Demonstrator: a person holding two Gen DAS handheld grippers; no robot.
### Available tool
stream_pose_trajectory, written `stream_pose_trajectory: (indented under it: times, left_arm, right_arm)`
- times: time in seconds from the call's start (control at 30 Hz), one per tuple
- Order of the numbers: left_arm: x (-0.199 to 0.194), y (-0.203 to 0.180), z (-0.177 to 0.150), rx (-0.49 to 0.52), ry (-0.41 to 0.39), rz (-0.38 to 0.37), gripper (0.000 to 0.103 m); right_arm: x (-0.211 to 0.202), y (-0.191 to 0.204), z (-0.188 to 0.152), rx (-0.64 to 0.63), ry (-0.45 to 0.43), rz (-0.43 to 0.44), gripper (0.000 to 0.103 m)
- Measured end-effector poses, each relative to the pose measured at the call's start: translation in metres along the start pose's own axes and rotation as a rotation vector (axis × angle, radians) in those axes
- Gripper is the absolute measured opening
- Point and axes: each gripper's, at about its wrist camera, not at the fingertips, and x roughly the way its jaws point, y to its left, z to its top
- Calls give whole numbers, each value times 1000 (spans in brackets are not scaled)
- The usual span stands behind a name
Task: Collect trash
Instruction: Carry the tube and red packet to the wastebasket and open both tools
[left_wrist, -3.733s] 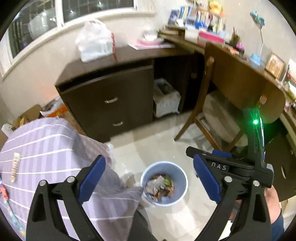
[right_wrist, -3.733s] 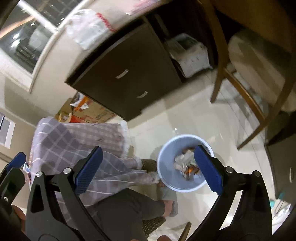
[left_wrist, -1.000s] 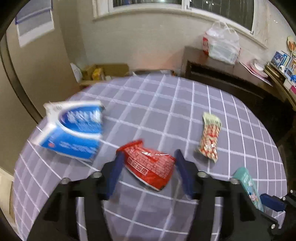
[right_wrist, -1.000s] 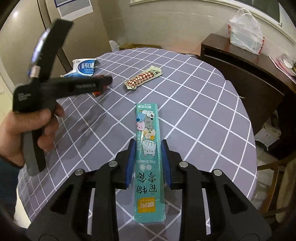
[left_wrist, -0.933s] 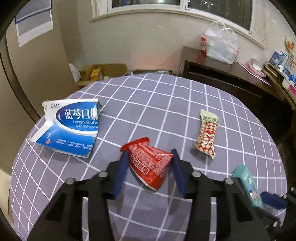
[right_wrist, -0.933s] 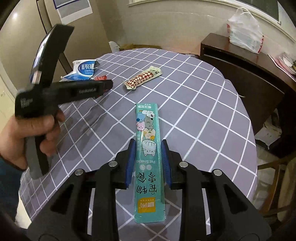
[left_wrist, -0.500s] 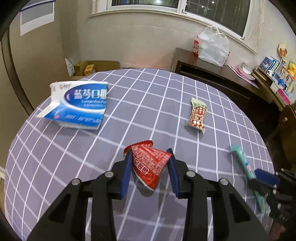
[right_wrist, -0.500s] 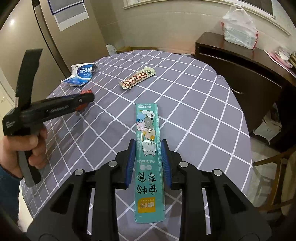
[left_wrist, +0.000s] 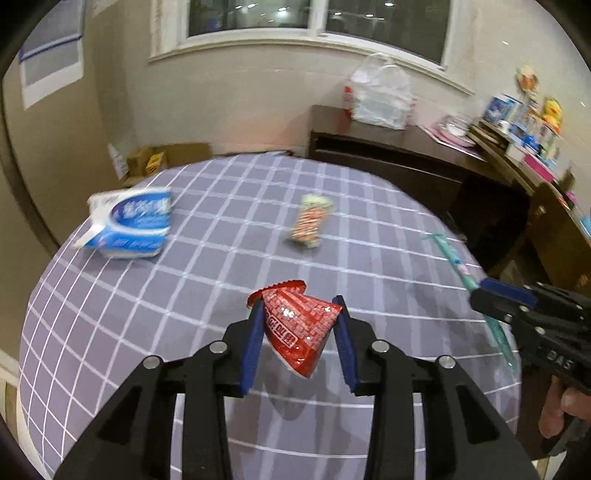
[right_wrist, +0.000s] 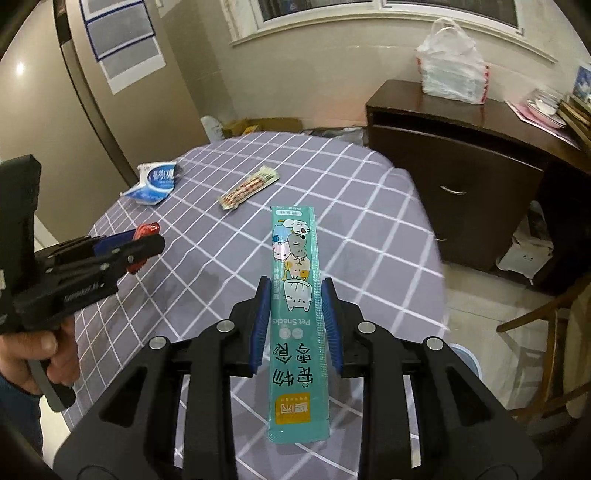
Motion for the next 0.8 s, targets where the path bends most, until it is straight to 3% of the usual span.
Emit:
stream_pose_trajectory:
  times: [0.17,0.5,0.8]
  left_arm:
    - [-3,-44,9,80,-16,-30,35]
    - [0,-163,27,271,-39,-125,35]
    - [42,-263,19,397,48,-240,35]
  right_arm:
    - [-19,-28,-3,45,-36,-29,27]
    - [-67,-121,-27,214,-109,-136,27]
    - [-88,-216,-69,420,-110,-216,28]
